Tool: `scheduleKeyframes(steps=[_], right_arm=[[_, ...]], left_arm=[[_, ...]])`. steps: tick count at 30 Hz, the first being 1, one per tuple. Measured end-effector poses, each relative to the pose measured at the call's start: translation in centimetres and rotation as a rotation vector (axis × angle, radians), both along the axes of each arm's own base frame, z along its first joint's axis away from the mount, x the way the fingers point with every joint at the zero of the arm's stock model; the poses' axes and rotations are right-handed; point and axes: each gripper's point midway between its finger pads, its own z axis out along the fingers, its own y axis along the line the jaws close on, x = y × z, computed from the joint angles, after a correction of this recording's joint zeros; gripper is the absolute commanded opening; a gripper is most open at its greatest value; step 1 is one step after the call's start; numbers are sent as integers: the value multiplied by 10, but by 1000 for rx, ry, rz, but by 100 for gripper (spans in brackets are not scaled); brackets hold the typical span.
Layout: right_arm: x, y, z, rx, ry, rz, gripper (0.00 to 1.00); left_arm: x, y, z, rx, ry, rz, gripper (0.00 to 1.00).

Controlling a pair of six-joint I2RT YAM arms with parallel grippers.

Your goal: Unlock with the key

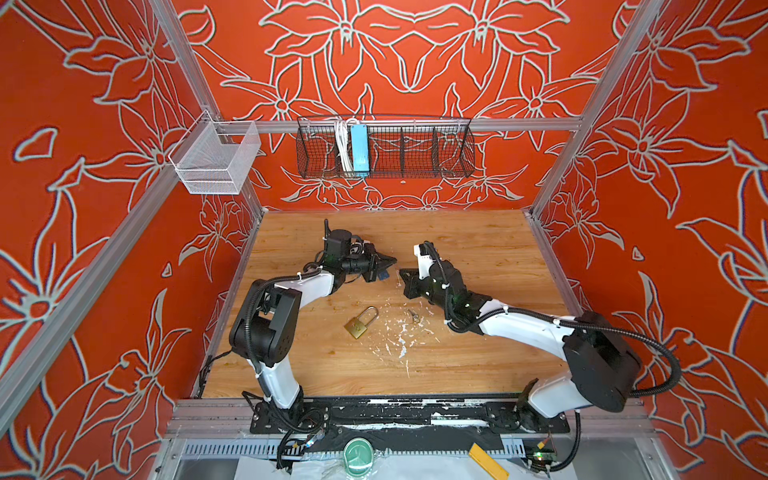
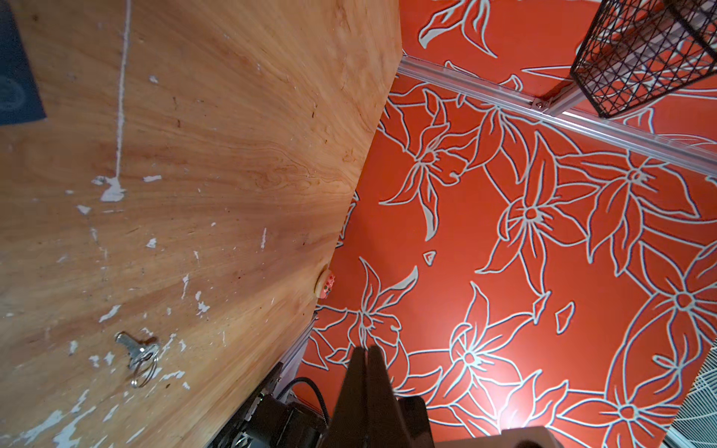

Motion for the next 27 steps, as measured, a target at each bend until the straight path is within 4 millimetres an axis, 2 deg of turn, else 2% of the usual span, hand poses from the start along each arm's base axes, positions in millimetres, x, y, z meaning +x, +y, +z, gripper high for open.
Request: scheduleKeyframes(steps=[2, 6, 11, 14, 17, 23, 27], right_arm=[[-1, -2, 0, 1, -1, -2, 33], [-8, -17, 2, -1, -12, -35, 39], [-16, -36, 20, 3, -69, -74, 48], [-23, -41, 36, 25, -128, -57, 57], [-34, -41, 51, 54, -185, 13, 62], [-60, -22, 85, 131, -289, 220, 65], [-72, -10, 87, 165, -310, 321, 65]], left_arm=[[5, 5, 3, 47, -42, -1, 0], [18, 20, 18, 170, -167, 5, 0], [19, 37, 54, 341, -382, -5, 0], [7, 41, 78, 411, -535, -46, 0], [-8, 43, 98, 465, -689, -88, 0], [-53, 35, 123, 513, -972, -176, 0], [-75, 21, 133, 456, -1108, -245, 0]])
